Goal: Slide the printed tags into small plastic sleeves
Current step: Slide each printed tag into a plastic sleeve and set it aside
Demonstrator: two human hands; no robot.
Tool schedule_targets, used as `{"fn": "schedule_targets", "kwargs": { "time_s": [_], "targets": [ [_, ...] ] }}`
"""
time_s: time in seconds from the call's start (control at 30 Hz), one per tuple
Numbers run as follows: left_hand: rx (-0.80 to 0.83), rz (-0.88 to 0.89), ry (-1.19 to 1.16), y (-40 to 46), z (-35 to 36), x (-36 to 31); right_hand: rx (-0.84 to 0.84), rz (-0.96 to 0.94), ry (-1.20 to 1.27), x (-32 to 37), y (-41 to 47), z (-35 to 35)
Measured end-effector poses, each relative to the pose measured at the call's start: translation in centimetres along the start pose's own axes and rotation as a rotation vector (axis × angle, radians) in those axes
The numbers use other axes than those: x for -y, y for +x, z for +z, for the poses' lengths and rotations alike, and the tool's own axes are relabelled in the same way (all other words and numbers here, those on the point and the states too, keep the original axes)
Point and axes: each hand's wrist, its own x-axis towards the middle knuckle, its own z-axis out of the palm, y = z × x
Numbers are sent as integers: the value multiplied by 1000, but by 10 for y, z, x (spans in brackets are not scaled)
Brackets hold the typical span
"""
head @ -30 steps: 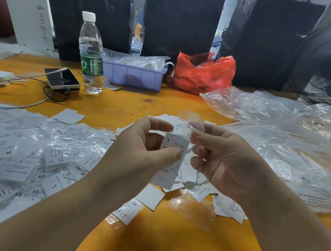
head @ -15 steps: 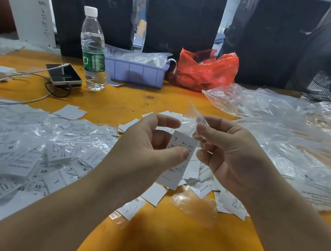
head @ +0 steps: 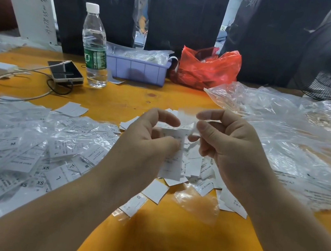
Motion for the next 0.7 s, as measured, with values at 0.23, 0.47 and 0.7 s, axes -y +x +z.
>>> {"fn": "schedule_targets", "kwargs": {
  "time_s": [0.23,0.47,0.7],
  "targets": [
    [17,-22,216,0,2,1,17,86,158,0,0,2],
    [-82,61,181,0,1,1,108,161,180,-1,-3,7],
    [-143,59,114,3,0,3,279,269,208,2,-4,10]
  ]
}}
